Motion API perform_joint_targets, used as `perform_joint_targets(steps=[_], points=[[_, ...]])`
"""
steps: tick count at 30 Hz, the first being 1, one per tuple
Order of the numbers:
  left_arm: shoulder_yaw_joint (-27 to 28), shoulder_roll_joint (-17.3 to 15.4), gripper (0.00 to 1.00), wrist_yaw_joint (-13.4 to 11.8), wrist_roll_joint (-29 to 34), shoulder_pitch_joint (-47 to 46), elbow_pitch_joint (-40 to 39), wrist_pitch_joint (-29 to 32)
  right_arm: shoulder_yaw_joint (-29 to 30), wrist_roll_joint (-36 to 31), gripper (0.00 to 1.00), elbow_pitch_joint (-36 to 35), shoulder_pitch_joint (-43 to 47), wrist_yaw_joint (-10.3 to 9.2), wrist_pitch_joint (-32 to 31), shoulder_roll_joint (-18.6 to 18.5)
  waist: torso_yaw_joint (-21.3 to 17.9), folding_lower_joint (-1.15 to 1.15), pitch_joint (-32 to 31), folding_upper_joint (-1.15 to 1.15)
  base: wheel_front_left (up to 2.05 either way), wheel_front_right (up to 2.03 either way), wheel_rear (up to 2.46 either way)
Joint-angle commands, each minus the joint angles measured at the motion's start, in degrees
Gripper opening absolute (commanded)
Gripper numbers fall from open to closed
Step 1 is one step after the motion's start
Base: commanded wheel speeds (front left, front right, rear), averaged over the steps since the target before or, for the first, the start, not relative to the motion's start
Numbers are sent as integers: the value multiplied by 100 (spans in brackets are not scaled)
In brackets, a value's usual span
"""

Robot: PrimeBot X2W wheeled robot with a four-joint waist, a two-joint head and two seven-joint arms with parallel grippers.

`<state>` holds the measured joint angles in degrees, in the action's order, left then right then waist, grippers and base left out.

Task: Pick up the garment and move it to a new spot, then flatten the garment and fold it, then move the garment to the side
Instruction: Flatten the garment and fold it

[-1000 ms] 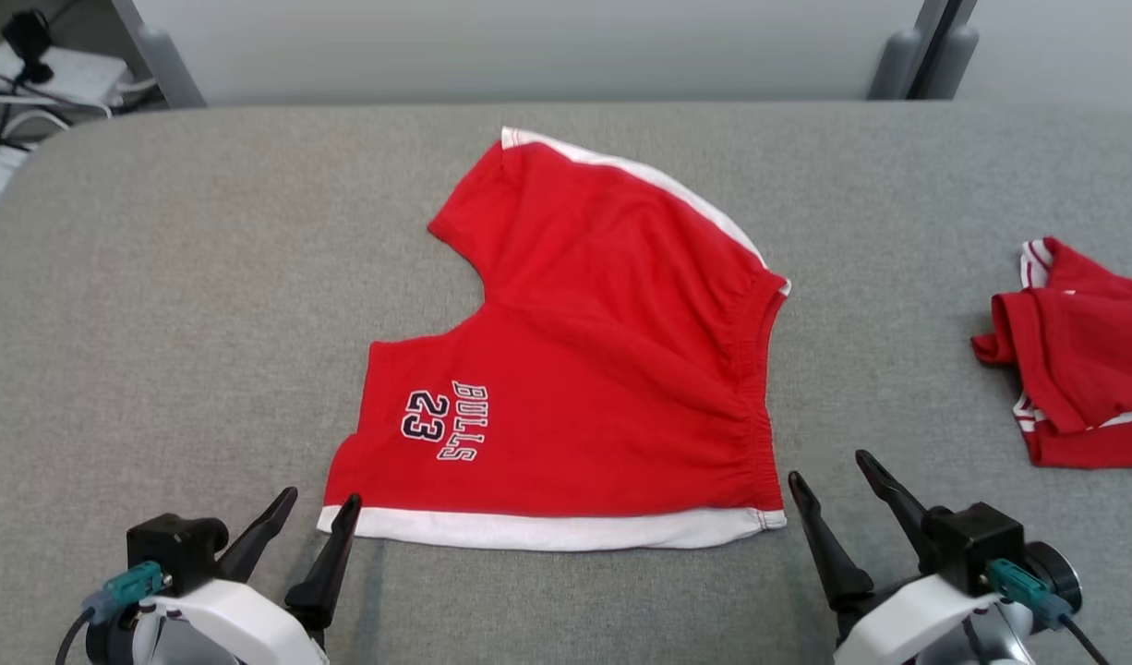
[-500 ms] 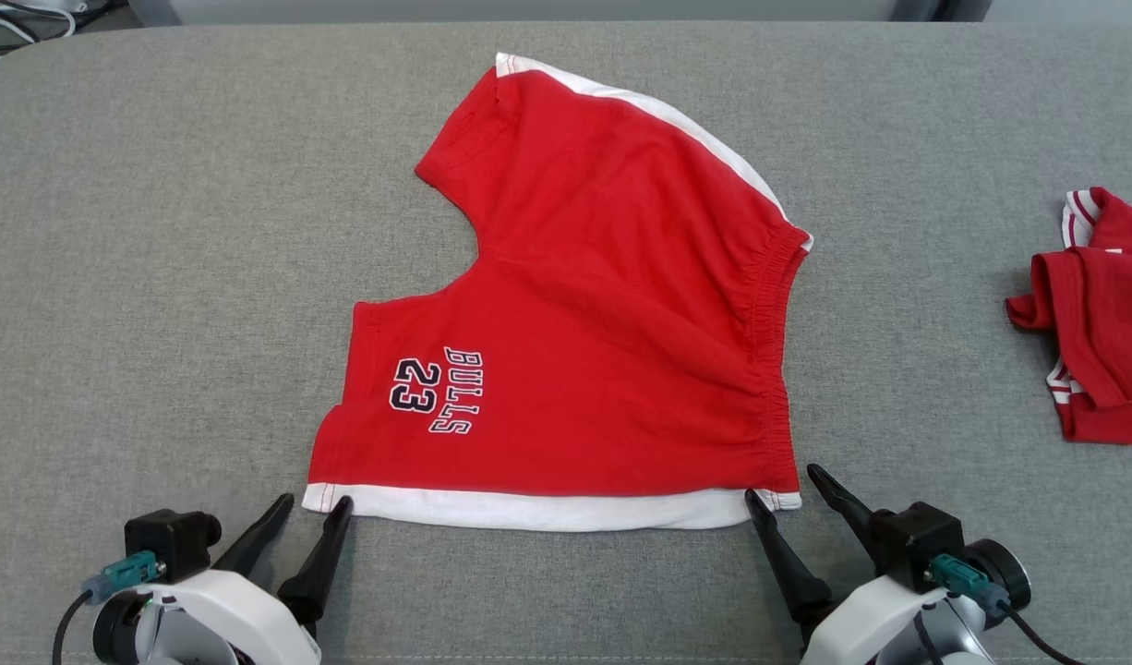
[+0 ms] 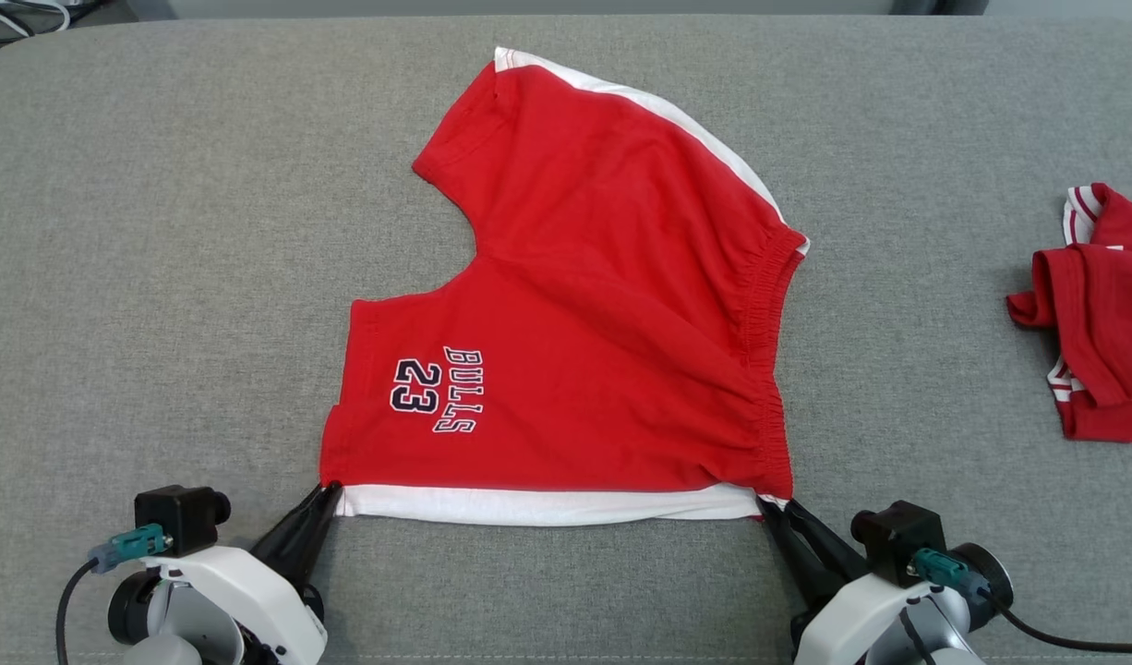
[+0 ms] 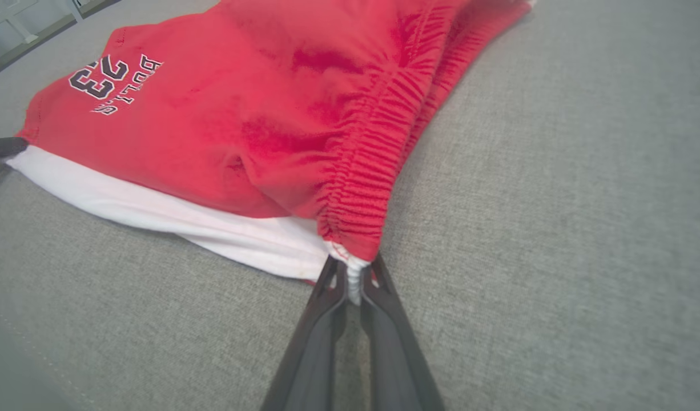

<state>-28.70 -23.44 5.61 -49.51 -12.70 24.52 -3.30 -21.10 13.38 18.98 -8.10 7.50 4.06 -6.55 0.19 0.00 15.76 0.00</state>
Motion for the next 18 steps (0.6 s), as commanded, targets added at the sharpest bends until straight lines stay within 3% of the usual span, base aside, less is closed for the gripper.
perform_joint_targets(steps=[1, 8, 18], points=[[114, -142, 0, 44, -44, -85, -64, 67, -114, 53, 0, -67, -66, -1, 13, -33, 7, 0, -19, 0, 0, 0, 0], [180, -253, 0, -34, -294, 261, -549, 245, 90, 220, 0, -240, 262, -1, -58, -84, 77, 0, -209, 0, 0, 0, 0], [486, -710, 0, -770, -720, 1497, -1921, 600, 621, 406, 0, -1334, 1552, -1, -548, -97, 169, 0, -434, 0, 0, 0, 0]])
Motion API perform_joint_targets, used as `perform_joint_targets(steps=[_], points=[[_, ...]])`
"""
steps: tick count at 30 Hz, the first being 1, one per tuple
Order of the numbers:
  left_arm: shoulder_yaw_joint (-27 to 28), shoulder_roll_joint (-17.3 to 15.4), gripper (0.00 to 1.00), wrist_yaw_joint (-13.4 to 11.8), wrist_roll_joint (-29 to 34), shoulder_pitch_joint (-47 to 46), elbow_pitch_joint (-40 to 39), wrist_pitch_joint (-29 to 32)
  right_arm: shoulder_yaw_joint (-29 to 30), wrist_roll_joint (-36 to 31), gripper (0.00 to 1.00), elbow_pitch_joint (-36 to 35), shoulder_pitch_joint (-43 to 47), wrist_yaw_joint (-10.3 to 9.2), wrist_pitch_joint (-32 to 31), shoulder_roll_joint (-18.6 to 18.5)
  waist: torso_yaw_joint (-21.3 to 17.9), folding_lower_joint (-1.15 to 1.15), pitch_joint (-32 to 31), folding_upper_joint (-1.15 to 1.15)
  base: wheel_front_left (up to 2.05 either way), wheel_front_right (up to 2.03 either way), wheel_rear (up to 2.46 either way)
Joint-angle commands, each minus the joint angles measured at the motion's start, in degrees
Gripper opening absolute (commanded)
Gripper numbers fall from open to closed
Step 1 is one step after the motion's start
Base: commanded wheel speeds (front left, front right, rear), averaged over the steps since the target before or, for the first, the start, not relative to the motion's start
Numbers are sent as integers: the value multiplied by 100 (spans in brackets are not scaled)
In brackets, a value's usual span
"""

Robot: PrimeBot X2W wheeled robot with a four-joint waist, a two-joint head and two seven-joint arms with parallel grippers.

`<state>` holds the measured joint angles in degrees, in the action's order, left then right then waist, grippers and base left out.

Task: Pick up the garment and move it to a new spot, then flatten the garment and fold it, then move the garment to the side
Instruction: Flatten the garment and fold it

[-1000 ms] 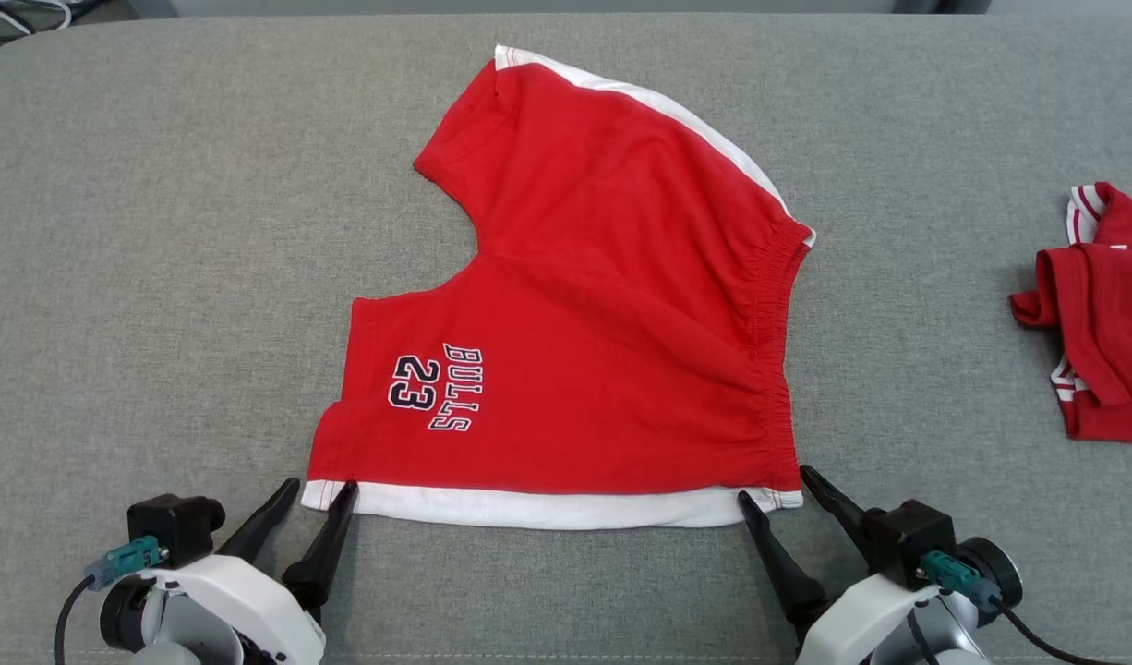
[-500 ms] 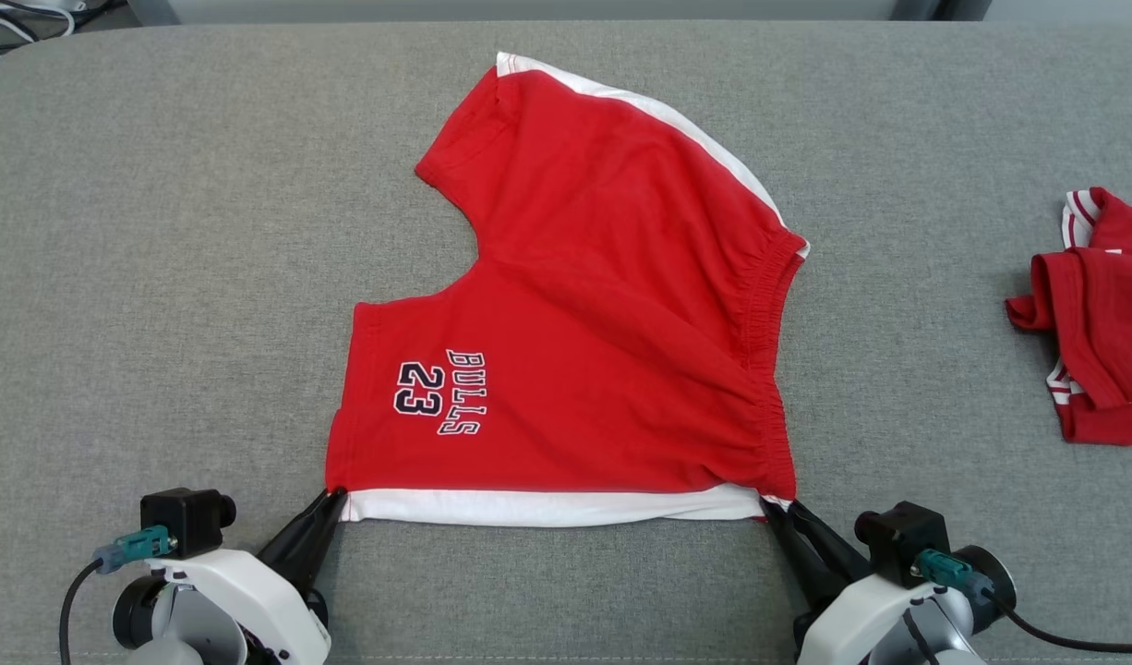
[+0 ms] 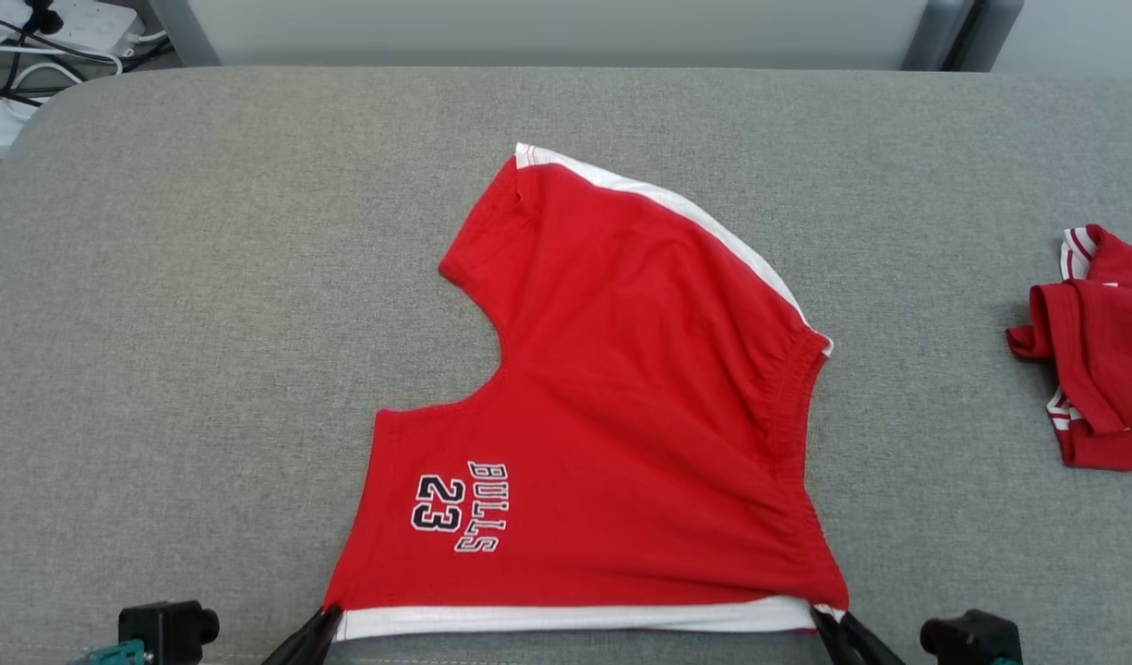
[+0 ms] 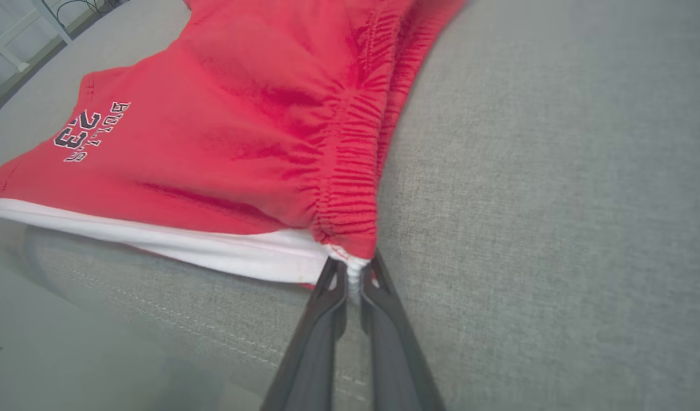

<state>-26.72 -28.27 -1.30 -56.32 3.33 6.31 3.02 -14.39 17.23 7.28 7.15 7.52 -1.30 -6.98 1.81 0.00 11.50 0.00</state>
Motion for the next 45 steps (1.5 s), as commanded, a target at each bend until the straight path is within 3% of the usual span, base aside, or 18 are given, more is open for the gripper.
perform_joint_targets(steps=[1, 6, 12, 17, 23, 33, 39, 45], points=[[319, -283, 0, -151, -75, 14, -246, 8, -7, 19, 0, -299, 174, -3, -85, -33, 12, 0, -14, 0, 0, 0, 0], [530, -516, 0, -441, -207, 415, -916, 81, -10, -59, 0, -912, 614, -3, -414, 7, -30, 0, 73, 0, 0, 0, 0], [733, -727, 0, -498, -187, 241, -1383, 106, 25, -128, 0, -1237, 471, -3, -572, 65, -133, 0, 254, 0, 0, 0, 0], [955, -969, 0, -414, -39, -548, -1616, 182, -17, -74, 0, -1335, -206, -3, -540, 129, -278, 0, 486, 0, 0, 0, 0], [953, -1203, 0, -254, 111, -2079, -1591, 760, -22, 701, 0, -992, -1221, -3, -512, 335, -539, 0, 791, 0, 0, 0, 0], [574, -961, 0, 409, -27, -4487, 272, 1756, -744, 2549, 0, 408, -3013, -3, 34, 408, -1219, 0, 1248, 0, 0, 0, 0], [322, -753, 0, 732, 118, -5485, 1415, 1798, -1408, 3244, 0, 1269, -3852, -3, 595, 409, -1543, 0, 1441, 0, 0, 0, 0], [86, -654, 0, 850, 235, -6144, 2256, 1657, -2040, 3879, 0, 1818, -4402, -3, 1115, 410, -1788, 0, 1584, 0, 0, 0, 0]])
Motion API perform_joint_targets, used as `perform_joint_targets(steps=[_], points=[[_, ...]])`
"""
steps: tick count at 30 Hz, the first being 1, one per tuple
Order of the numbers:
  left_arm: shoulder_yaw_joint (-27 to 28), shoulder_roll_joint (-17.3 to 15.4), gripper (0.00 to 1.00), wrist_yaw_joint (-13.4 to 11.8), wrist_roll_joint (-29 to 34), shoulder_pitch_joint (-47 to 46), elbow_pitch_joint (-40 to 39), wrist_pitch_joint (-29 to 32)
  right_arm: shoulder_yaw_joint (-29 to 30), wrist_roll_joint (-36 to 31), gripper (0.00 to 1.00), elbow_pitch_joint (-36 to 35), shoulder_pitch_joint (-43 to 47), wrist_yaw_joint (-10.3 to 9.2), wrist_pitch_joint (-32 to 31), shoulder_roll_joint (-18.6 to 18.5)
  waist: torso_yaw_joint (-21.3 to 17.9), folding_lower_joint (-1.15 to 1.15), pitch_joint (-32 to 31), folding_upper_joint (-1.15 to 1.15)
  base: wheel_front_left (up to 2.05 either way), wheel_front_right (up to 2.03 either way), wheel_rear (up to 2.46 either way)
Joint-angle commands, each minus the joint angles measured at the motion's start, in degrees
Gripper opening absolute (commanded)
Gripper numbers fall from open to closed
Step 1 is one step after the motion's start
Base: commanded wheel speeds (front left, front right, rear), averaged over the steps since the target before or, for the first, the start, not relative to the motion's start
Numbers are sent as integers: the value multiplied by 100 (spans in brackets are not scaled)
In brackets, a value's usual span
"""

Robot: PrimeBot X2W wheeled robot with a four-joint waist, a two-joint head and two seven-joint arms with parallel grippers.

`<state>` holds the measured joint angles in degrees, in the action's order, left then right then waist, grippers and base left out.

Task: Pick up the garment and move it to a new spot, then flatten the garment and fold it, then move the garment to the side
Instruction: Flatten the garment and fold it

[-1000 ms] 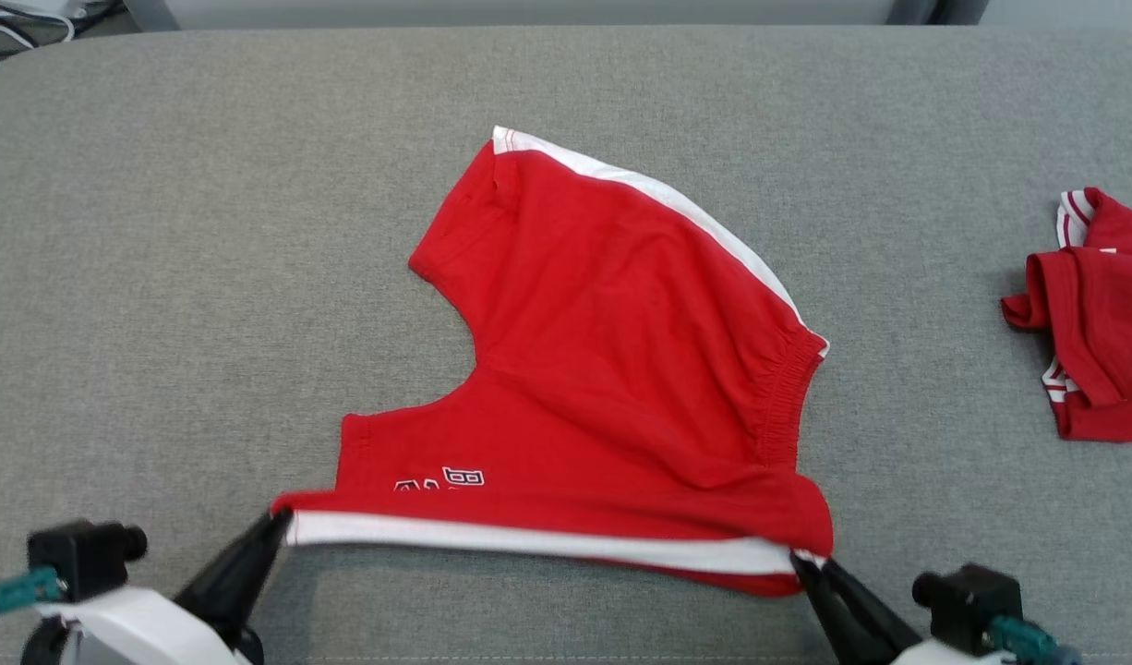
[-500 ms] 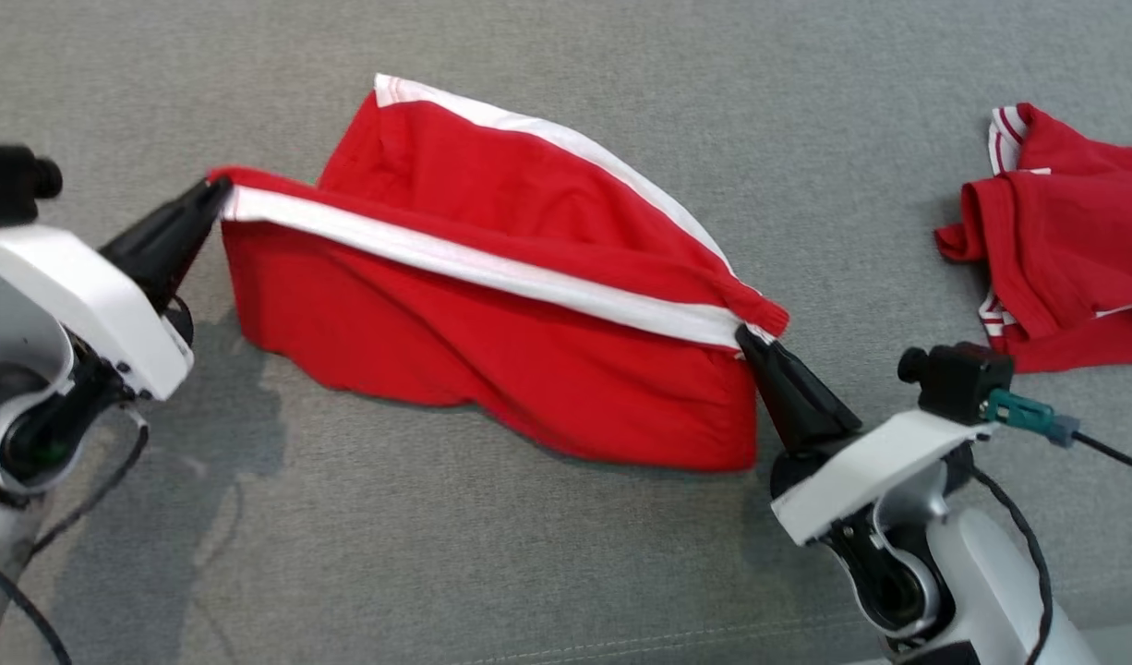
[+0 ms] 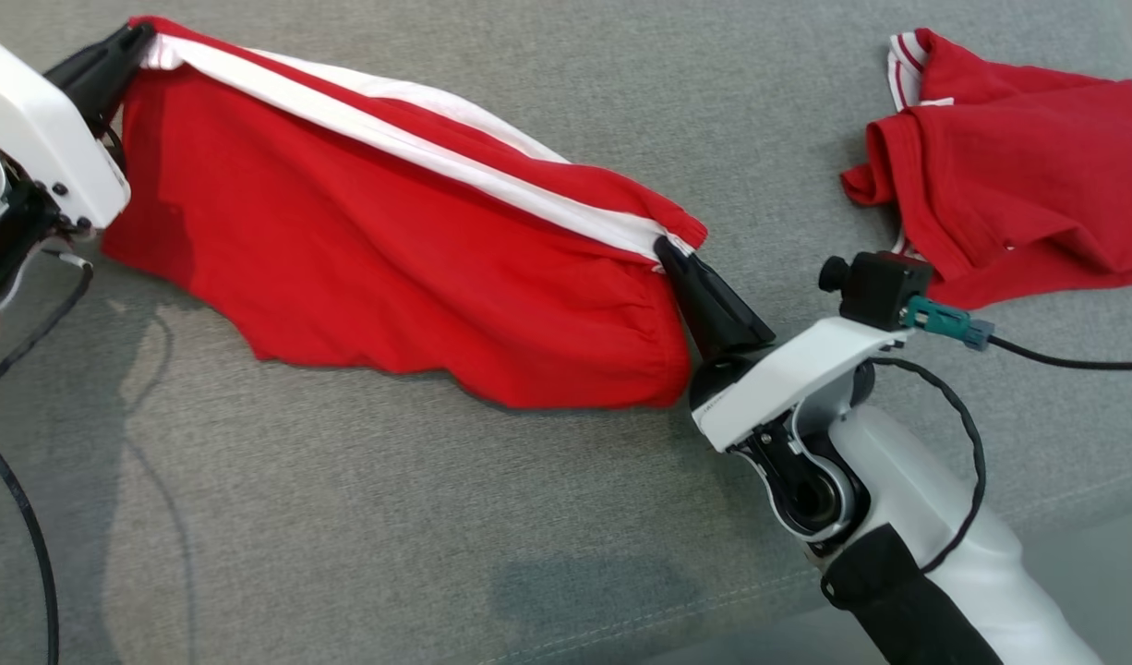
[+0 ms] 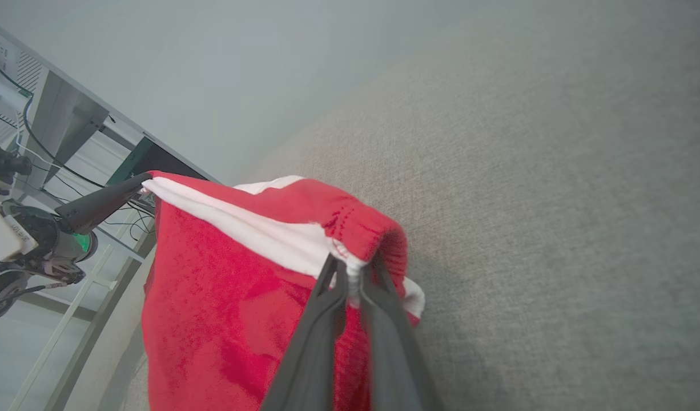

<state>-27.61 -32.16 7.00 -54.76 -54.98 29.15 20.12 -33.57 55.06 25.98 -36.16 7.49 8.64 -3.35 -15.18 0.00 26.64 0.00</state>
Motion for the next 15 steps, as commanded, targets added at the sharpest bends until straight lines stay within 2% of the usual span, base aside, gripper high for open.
perform_joint_targets(steps=[1, 4, 5, 7, 8, 9, 10, 11, 15], points=[[134, -258, 0, 27, 111, -397, 75, -125, -220, 189, 0, 21, -150, 0, 186, 46, -118, 0, 89, 0, 0, 0, 0], [3, -181, 0, 42, 97, -567, 393, -252, -507, 447, 0, 204, -358, 0, 338, 46, -173, 0, 120, 0, 0, 0, 0], [-80, -148, 0, 44, 52, -594, 463, -229, -593, 532, 7, 246, -424, 0, 381, 46, -190, 0, 128, 0, 0, 0, 0], [-204, -132, 0, 45, -38, -650, 528, -301, -760, 665, 38, 317, -545, 0, 456, 46, -212, 0, 140, 0, 0, 0, 0], [-251, -120, 0, 46, -109, -667, 560, -330, -831, 728, 74, 341, -596, 0, 487, 46, -212, 0, 142, 0, 0, 0, 0], [-307, -124, 15, 46, -145, -688, 562, -403, -890, 778, 100, 361, -642, 0, 517, 46, -207, 0, 141, 0, 0, 0, 0], [-358, -128, 76, 46, -181, -700, 584, -468, -938, 820, 100, 381, -677, 0, 542, 46, -199, 0, 136, 0, 0, 0, 0], [-433, -136, 100, 47, -208, -708, 596, -501, -975, 856, 100, 386, -706, 0, 564, 46, -188, 0, 130, 0, 0, 0, 0], [-640, -206, 100, 47, -262, -719, 544, -852, -982, 846, 100, 445, -712, 0, 615, 46, -114, 0, 77, 0, 0, 0, 0]])
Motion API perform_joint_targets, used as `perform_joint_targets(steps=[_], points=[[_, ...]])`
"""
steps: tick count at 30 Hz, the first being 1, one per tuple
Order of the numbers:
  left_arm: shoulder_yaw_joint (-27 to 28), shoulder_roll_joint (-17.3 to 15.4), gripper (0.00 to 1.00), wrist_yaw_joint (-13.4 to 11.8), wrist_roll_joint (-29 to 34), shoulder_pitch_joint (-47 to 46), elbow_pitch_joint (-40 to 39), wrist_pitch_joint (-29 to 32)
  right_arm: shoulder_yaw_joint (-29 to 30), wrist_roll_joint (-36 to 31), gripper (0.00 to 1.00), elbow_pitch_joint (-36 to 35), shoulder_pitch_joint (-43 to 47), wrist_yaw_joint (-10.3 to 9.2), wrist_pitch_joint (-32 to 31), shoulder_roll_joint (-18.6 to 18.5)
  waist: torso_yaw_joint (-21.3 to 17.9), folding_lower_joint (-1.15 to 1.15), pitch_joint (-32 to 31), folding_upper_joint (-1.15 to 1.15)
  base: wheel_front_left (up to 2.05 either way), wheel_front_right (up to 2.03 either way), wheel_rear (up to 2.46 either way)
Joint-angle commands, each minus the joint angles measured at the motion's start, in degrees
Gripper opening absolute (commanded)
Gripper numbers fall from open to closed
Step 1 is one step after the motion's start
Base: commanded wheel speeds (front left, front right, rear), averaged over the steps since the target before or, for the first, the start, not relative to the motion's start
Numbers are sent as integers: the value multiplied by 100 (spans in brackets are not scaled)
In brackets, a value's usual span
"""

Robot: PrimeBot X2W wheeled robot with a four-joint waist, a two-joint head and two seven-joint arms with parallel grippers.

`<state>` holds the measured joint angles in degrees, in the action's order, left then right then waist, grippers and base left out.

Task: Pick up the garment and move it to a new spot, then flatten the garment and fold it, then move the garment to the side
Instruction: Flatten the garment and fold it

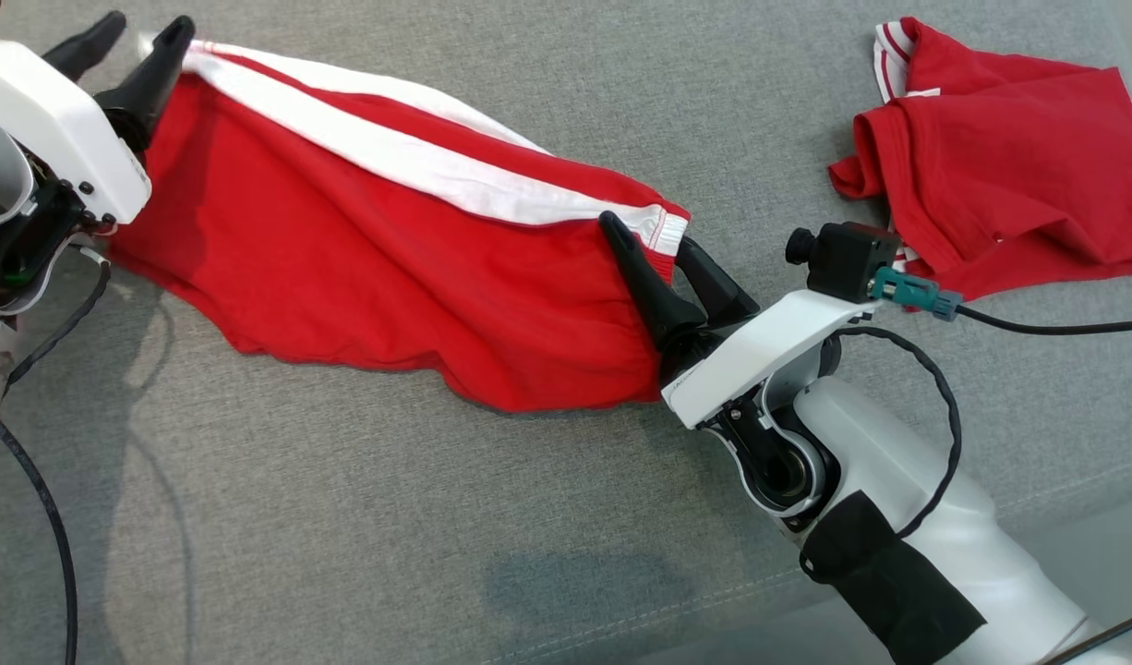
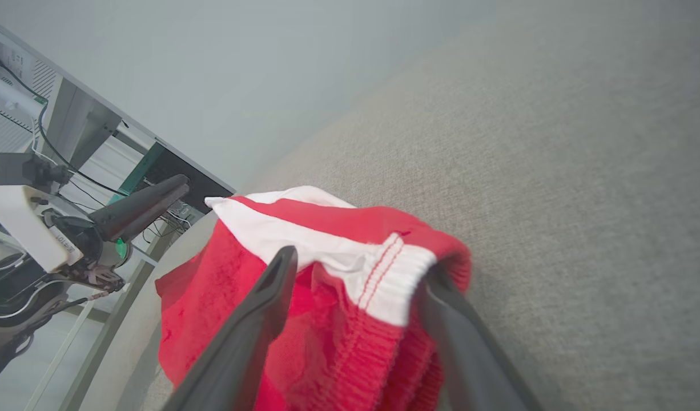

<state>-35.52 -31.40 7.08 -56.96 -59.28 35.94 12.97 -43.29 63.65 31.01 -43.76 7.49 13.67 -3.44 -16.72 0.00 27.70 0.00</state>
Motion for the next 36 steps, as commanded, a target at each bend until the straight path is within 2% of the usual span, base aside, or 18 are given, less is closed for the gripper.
perform_joint_targets(steps=[1, 3, 7, 11, 14, 17, 22, 24, 28, 32, 36], points=[[110, -306, 100, 40, -43, -277, -153, -243, 25, -66, 100, -32, 73, 0, 118, 56, 70, 0, -51, 0, 0, 0, 0], [57, -357, 100, 40, 23, -271, -145, -352, 77, -152, 100, 2, 104, 0, 123, 56, 105, 0, -73, 0, 0, 0, 0], [-14, -452, 100, 15, 328, -178, -136, -935, 500, -650, 100, -19, 342, 0, 130, 33, 261, 0, -176, 0, 0, 0, 0], [-40, -527, 100, -248, 620, 162, -393, -1537, 858, -1369, 100, -18, 694, 0, 131, -60, 462, 0, -299, 0, 0, 0, 0], [79, -686, 100, -551, 664, 632, -801, -1959, 1105, -1851, 100, -65, 952, 0, 131, -61, 585, 0, -410, 0, 0, 0, 0], [234, -881, 100, -958, 654, 1281, -1441, -2337, 1412, -2321, 100, -175, 1228, 0, 132, -65, 735, 0, -538, 0, 0, 0, 0], [402, -1128, 100, -1815, 699, 2522, -2796, -2608, 2017, -3140, 100, -623, 1766, 0, 132, -83, 1002, 0, -694, 0, 0, 0, 0], [510, -1160, 100, -2162, 692, 3002, -3300, -2676, 2203, -3611, 100, -798, 1967, 0, 132, -113, 1081, 0, -747, 0, 0, 0, 0], [703, -1157, 100, -2717, 706, 3879, -4086, -2751, 2594, -4060, 100, -1174, 2439, 0, 132, -53, 1178, 0, -877, 0, 0, 0, 0], [832, -1123, 100, -3011, 757, 4508, -4563, -2778, 2980, -4418, 100, -1574, 2923, 0, 132, 0, 1202, 0, -1019, 0, 0, 0, 0], [956, -1126, 100, -3121, 766, 4923, -4732, -2787, 3216, -4577, 100, -1947, 3391, 0, 112, 39, 1122, 0, -1172, 0, 0, 0, 0]])
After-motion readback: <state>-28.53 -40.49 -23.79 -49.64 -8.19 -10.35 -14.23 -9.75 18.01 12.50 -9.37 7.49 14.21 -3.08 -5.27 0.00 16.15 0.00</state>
